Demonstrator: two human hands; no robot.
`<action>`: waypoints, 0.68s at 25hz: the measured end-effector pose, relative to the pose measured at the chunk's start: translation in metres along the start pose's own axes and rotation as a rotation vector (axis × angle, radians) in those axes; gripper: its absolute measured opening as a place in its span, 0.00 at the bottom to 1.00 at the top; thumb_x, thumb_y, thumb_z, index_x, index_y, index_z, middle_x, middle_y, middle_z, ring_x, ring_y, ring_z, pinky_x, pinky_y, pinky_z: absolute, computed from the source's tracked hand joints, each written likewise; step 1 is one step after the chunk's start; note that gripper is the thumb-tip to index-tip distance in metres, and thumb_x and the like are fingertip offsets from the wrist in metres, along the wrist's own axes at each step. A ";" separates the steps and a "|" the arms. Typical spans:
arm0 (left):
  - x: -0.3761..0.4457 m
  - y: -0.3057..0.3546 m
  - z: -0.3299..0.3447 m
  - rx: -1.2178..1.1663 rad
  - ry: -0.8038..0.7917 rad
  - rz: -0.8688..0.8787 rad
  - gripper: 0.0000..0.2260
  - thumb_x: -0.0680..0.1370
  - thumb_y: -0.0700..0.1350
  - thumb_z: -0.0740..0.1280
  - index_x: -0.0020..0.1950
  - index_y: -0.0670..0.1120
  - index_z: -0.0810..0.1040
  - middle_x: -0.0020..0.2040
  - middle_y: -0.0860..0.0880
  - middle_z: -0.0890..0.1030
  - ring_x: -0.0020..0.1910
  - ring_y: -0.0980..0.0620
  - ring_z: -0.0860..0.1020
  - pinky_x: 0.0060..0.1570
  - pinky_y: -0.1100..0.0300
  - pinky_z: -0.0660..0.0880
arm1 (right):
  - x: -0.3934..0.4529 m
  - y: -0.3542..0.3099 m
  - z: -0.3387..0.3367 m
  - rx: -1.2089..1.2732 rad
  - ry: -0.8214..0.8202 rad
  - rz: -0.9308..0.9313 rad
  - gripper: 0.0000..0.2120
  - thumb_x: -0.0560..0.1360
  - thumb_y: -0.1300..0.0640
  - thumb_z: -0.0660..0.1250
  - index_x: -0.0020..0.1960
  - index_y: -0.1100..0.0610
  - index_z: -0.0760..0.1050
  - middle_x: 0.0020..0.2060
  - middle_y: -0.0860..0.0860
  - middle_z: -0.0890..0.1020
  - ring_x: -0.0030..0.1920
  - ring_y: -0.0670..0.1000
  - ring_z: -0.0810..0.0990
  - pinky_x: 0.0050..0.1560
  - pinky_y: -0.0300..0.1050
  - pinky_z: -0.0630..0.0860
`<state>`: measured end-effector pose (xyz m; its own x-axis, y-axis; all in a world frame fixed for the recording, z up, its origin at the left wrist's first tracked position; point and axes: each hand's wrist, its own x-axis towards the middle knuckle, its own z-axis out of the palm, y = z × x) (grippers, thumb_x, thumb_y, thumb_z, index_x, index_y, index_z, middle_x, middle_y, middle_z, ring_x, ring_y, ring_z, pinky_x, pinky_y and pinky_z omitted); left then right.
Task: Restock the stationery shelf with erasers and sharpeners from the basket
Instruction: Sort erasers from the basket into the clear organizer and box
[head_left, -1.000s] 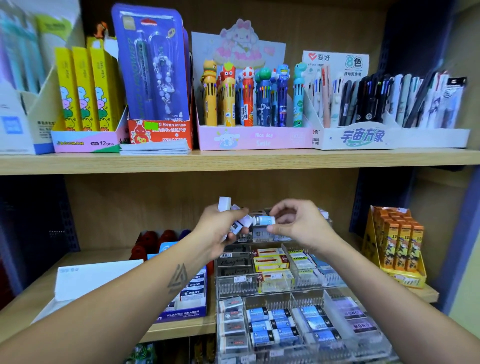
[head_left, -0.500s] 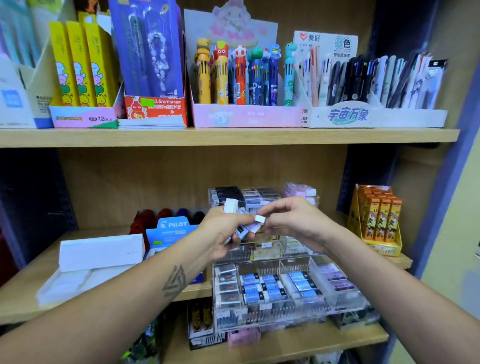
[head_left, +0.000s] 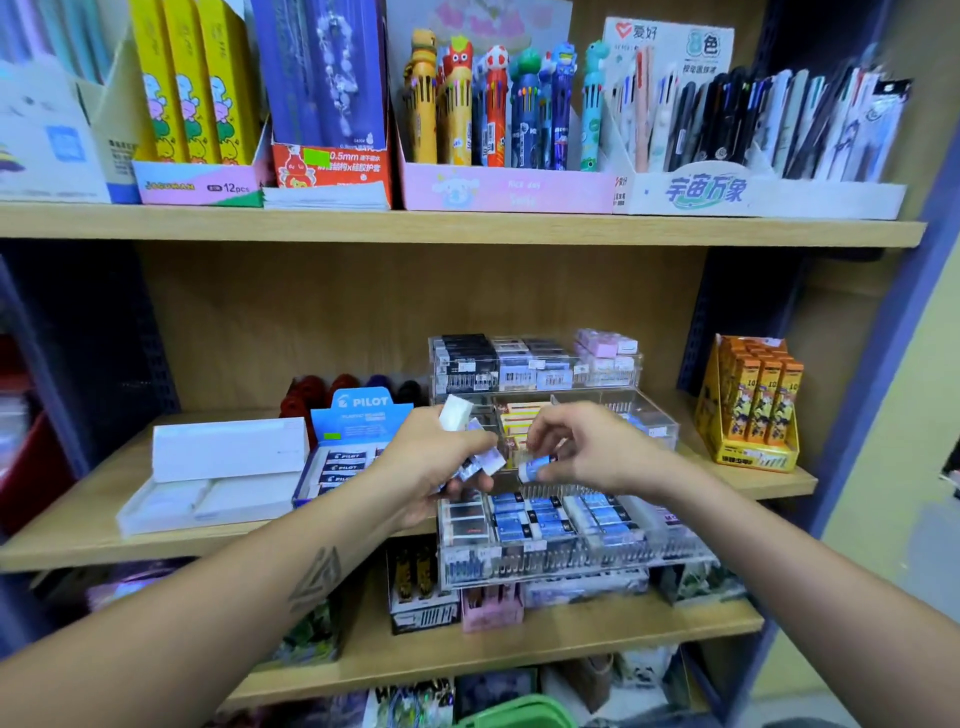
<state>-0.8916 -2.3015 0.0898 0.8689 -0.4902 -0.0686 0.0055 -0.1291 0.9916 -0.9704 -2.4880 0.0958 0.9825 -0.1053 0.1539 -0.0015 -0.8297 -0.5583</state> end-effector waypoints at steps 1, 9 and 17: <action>-0.001 -0.004 -0.002 -0.005 0.006 -0.003 0.04 0.77 0.39 0.70 0.49 0.42 0.75 0.38 0.40 0.82 0.29 0.46 0.79 0.19 0.66 0.61 | -0.001 0.003 0.007 -0.118 -0.018 -0.035 0.11 0.68 0.58 0.79 0.45 0.50 0.79 0.39 0.43 0.81 0.38 0.41 0.79 0.42 0.41 0.78; -0.009 -0.020 -0.003 -0.090 -0.026 -0.065 0.04 0.78 0.40 0.66 0.49 0.39 0.77 0.32 0.41 0.80 0.22 0.51 0.74 0.19 0.66 0.59 | 0.005 0.009 0.051 -0.318 -0.002 -0.183 0.05 0.69 0.53 0.78 0.43 0.51 0.84 0.36 0.41 0.76 0.39 0.43 0.76 0.43 0.39 0.73; -0.007 -0.028 -0.010 -0.182 -0.092 -0.099 0.09 0.77 0.39 0.71 0.56 0.39 0.80 0.41 0.39 0.84 0.30 0.48 0.78 0.18 0.68 0.61 | -0.001 -0.006 0.027 0.151 -0.064 -0.072 0.14 0.72 0.72 0.68 0.50 0.56 0.84 0.40 0.49 0.85 0.39 0.47 0.81 0.43 0.44 0.78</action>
<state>-0.8928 -2.2855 0.0636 0.8106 -0.5609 -0.1683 0.1853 -0.0270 0.9823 -0.9666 -2.4682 0.0771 0.9888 -0.0096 0.1488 0.0928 -0.7414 -0.6647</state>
